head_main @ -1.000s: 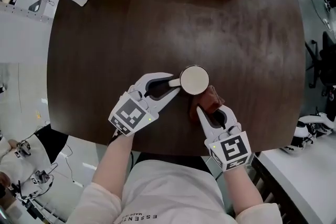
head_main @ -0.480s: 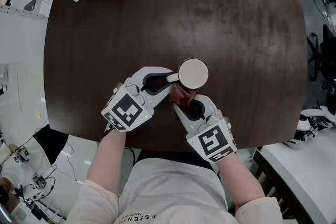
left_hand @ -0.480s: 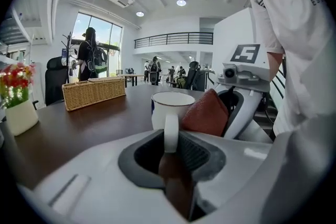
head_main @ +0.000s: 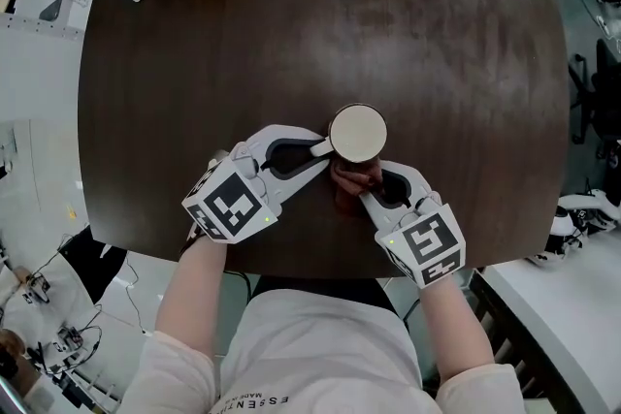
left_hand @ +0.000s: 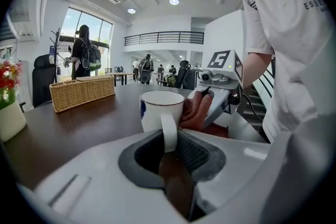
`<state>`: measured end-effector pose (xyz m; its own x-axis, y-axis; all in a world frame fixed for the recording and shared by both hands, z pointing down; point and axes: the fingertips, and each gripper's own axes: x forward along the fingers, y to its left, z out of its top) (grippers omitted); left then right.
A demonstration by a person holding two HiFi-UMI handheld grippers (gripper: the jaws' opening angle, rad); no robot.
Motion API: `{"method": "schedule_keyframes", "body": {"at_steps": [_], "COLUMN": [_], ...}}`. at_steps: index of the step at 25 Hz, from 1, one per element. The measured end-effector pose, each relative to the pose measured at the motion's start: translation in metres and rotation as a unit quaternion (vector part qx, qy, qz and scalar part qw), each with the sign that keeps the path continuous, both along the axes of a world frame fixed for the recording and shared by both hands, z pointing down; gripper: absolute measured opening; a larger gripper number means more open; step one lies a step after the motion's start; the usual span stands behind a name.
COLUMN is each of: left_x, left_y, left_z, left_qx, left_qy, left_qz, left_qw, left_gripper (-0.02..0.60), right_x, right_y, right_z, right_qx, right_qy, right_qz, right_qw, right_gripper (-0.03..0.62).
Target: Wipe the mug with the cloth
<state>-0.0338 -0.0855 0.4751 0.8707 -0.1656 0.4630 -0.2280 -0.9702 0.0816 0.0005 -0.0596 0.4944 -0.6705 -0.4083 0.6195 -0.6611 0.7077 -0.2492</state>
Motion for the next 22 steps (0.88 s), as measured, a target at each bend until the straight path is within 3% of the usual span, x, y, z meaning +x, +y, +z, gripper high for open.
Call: {"method": "schedule_keyframes", "body": {"at_steps": [7, 14, 17, 22], "left_x": [-0.006, -0.011, -0.011, -0.012], "left_y": [-0.002, -0.004, -0.005, -0.006], "left_z": [0.0, 0.001, -0.002, -0.006], "left_qx": [0.005, -0.003, -0.001, -0.005], "left_qy": [-0.009, -0.008, -0.001, 0.01], "left_qz": [0.011, 0.008, 0.01, 0.008], "left_qw": [0.9999, 0.9999, 0.9999, 0.9999], "left_gripper": [0.075, 0.075, 0.075, 0.075], "right_x": [0.046, 0.078, 0.072, 0.036], "right_y": [-0.018, -0.06, -0.082, -0.095], "right_z": [0.005, -0.014, -0.022, -0.019], "right_qx": [-0.011, 0.027, 0.055, 0.099], "right_qy": [0.014, 0.03, 0.042, 0.071], "right_qz": [0.075, 0.126, 0.103, -0.013], "right_qw": [0.997, 0.991, 0.992, 0.992], "right_gripper": [0.083, 0.083, 0.083, 0.083]}}
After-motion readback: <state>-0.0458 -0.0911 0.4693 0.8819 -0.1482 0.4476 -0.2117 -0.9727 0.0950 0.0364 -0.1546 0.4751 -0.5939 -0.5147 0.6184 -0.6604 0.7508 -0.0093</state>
